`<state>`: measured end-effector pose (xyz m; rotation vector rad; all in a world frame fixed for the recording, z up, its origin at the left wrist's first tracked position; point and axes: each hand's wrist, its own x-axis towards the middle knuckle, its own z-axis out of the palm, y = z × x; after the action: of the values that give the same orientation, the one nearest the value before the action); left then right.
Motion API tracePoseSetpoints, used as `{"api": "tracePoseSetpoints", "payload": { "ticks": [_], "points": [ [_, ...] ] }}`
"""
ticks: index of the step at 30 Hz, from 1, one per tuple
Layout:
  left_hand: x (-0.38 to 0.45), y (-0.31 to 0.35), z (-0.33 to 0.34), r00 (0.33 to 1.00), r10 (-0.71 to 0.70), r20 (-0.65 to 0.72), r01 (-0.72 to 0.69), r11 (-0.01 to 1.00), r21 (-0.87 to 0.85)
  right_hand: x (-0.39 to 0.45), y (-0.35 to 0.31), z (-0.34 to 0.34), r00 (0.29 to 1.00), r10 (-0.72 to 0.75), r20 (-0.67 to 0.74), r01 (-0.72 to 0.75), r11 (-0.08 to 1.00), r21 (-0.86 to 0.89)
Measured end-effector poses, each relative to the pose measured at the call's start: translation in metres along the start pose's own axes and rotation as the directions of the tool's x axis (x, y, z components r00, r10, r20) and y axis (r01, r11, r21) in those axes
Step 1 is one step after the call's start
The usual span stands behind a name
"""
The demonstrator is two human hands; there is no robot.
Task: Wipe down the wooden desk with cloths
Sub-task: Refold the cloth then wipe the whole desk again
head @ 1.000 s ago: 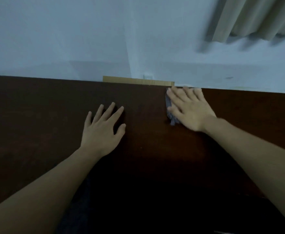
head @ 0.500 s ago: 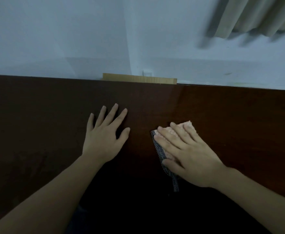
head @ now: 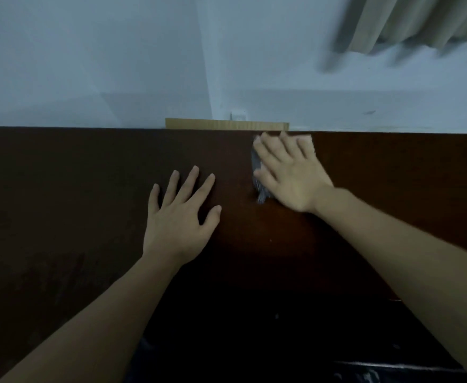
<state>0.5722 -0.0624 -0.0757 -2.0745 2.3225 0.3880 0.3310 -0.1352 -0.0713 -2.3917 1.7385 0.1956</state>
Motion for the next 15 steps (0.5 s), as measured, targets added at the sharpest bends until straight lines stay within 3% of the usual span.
{"api": "tracePoseSetpoints", "payload": {
  "ticks": [5,8,10,15],
  "points": [
    [-0.001,0.000,0.002,1.000,0.016,-0.018,-0.016,1.000,-0.002,-0.112,-0.038,0.024,0.966,-0.257,0.020,0.258,0.966,-0.018],
    [-0.002,-0.002,0.003,0.999,0.028,-0.035,-0.028,1.000,0.004,-0.129,-0.032,0.030,0.948,-0.316,0.047,0.316,0.949,0.002],
    [-0.001,-0.002,0.002,1.000,0.028,-0.015,-0.028,0.999,0.018,-0.113,-0.022,0.028,0.964,-0.265,0.015,0.265,0.964,-0.013],
    [-0.001,-0.002,0.001,0.999,0.035,-0.013,-0.035,0.999,0.024,-0.040,0.010,0.011,0.999,0.038,-0.025,-0.039,0.999,-0.031]
  ]
}}
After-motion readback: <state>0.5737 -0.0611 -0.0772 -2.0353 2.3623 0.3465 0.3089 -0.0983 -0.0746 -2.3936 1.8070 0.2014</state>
